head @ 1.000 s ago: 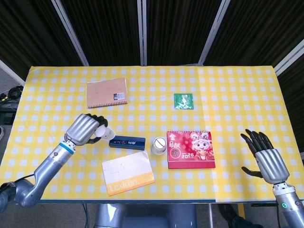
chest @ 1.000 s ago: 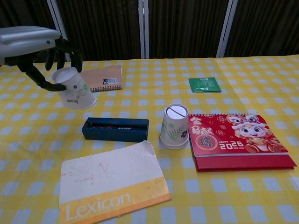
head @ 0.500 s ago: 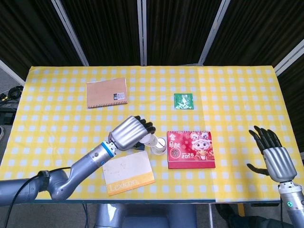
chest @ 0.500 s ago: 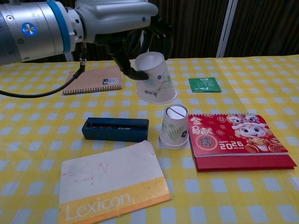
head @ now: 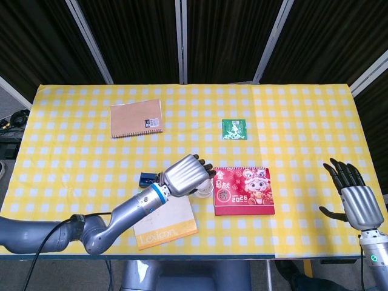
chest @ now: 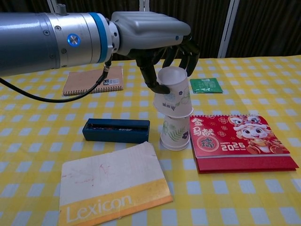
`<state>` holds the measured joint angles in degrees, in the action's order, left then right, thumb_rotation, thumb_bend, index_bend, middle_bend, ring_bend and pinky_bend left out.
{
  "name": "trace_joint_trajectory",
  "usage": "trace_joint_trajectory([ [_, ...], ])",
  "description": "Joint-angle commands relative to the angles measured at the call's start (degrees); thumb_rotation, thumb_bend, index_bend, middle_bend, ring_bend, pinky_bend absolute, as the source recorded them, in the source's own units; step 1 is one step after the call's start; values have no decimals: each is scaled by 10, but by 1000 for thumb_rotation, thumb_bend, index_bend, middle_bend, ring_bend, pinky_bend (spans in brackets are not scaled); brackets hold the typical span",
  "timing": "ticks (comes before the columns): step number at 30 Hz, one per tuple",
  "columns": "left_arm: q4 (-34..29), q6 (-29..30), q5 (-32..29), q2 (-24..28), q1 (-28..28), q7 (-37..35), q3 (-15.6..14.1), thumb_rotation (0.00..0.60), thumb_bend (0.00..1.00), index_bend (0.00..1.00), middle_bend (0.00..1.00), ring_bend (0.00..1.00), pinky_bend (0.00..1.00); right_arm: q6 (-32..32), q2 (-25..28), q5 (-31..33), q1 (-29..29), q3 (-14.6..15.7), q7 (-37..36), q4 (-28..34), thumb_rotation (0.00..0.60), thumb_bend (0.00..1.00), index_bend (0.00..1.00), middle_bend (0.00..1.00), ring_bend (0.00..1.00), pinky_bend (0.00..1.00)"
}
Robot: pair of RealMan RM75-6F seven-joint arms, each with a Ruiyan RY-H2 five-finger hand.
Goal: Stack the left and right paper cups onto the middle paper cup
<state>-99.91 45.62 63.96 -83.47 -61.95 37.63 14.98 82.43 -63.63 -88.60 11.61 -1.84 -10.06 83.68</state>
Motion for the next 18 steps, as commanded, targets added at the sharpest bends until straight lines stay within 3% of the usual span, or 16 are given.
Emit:
trace_joint_trajectory([
  [1, 7, 0, -14, -4, -6, 3, -4, 600, 320, 526, 463, 468, 492, -2, 0, 1, 0, -1, -1, 0, 600, 0, 14, 0, 0, 0],
  [10, 25, 1, -33, -18, -23, -2, -15, 600, 320, 525, 454, 463, 463, -6, 1, 2, -1, -4, -2, 0, 600, 0, 14, 0, 0, 0],
  [13, 31, 5, -36, -19, -28, -1, -19, 600, 312, 497, 400, 407, 410, -8, 1, 3, -1, -5, -3, -1, 600, 0, 15, 0, 0, 0],
  [18, 36, 2, -38, -20, -33, -14, -23, 600, 119, 226, 162, 150, 268, -11, 0, 4, 0, -7, -4, -4, 600, 0, 15, 0, 0, 0],
])
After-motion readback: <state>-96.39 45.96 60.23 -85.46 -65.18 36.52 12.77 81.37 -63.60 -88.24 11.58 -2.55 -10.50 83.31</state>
